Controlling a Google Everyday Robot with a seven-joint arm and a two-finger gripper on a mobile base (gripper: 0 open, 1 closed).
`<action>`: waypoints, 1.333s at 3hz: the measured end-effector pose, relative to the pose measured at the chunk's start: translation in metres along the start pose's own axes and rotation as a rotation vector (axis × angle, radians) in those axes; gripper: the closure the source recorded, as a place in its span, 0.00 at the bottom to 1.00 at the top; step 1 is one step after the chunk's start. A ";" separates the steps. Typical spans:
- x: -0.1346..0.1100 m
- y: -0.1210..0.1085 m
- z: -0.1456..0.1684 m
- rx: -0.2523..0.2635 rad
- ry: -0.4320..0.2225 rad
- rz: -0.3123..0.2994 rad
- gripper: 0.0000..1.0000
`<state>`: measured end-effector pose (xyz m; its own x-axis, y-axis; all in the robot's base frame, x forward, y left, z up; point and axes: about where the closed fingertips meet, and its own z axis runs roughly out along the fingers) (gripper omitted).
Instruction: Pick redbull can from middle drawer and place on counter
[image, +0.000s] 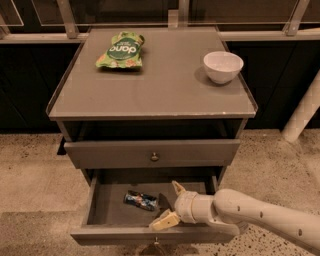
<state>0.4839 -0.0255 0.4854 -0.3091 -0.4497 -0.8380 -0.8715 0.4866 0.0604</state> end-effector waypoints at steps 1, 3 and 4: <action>0.003 -0.003 0.002 0.016 -0.006 0.005 0.00; 0.001 -0.027 0.063 -0.044 -0.022 -0.029 0.00; -0.009 -0.043 0.089 -0.064 -0.037 -0.059 0.00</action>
Offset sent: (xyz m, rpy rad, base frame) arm 0.0545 0.0365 -0.0447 0.0147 -0.0075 0.0509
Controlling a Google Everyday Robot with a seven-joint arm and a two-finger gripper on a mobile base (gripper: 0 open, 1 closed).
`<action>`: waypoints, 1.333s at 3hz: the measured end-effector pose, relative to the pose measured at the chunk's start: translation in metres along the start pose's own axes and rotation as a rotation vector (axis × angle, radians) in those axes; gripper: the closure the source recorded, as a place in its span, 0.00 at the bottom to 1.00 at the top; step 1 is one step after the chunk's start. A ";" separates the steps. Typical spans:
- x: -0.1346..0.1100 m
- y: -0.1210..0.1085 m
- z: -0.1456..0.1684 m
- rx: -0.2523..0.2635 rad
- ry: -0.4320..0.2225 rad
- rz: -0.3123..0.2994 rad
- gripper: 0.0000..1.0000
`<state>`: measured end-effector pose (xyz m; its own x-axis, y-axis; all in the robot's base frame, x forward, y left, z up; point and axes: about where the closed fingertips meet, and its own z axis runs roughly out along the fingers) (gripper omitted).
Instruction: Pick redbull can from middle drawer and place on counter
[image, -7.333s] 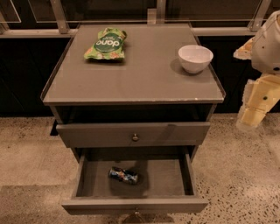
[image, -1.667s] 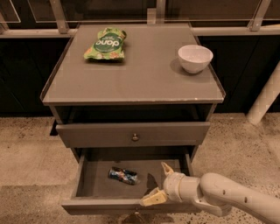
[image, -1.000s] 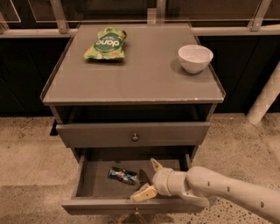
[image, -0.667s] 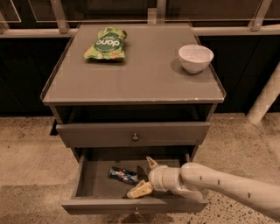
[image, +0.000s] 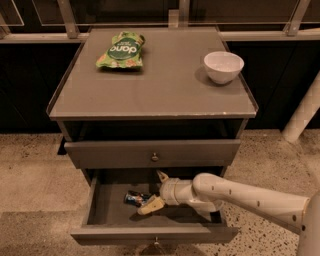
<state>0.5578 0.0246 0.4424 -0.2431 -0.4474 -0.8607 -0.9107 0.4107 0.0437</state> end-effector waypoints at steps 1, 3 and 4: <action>-0.004 -0.009 0.019 -0.007 -0.008 -0.013 0.00; 0.014 0.002 0.041 0.010 -0.011 0.060 0.00; 0.027 0.015 0.044 0.026 -0.005 0.106 0.00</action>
Offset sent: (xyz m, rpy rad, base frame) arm 0.0272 0.0306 -0.0284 0.0135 -0.0054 -0.0110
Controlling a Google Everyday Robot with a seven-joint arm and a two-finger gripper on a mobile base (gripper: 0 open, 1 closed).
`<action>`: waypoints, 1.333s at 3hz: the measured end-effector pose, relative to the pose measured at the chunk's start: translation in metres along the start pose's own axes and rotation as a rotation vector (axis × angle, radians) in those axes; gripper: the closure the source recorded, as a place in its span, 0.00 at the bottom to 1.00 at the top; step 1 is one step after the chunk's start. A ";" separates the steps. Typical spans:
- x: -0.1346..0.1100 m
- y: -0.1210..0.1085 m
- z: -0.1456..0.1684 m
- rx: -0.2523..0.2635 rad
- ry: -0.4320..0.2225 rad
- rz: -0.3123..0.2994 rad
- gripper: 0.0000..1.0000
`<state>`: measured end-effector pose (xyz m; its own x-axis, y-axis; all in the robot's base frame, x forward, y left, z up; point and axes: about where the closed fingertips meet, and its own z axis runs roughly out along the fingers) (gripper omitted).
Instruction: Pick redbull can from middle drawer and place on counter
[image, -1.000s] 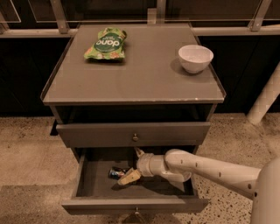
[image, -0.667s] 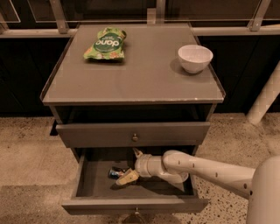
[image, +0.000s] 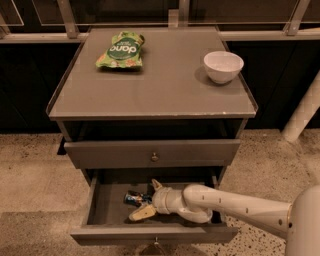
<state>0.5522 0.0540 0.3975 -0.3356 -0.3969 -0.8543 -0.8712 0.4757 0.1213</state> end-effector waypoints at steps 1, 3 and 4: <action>0.015 0.009 0.001 0.007 0.026 0.024 0.00; 0.029 0.008 0.003 0.017 0.063 0.030 0.00; 0.029 0.008 0.003 0.017 0.063 0.030 0.19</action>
Offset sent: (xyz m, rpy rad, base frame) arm -0.0181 -0.0100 -0.0277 -0.0568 0.0522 -0.0302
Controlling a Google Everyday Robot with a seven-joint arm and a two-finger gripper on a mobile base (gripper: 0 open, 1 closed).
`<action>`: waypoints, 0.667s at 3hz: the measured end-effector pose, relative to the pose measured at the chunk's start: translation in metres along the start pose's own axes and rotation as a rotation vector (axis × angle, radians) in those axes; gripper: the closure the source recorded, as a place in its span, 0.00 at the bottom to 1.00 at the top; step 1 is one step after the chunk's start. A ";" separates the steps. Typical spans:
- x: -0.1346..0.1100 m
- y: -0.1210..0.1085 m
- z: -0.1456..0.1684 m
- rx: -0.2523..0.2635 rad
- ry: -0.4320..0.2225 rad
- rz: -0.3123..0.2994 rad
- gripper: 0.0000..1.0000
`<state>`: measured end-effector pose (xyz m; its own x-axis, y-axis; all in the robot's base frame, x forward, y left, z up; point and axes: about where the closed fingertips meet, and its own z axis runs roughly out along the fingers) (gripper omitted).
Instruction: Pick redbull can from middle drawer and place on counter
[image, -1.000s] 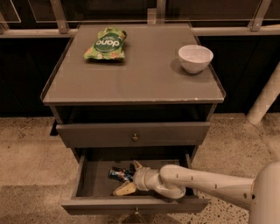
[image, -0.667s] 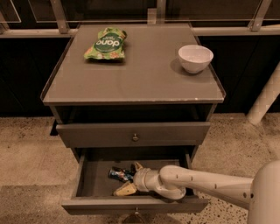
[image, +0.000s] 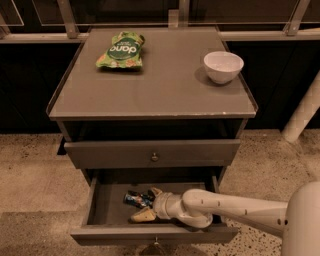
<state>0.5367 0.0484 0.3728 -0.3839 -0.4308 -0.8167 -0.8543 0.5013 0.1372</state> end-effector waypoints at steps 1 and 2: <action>0.000 0.000 0.000 0.000 0.000 0.000 0.42; 0.000 0.000 0.000 0.000 0.000 0.000 0.65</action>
Offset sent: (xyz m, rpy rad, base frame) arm 0.0000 0.0000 0.0000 0.0000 0.0000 0.0000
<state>0.5367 0.0485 0.3728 -0.3839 -0.4308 -0.8167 -0.8544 0.5012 0.1372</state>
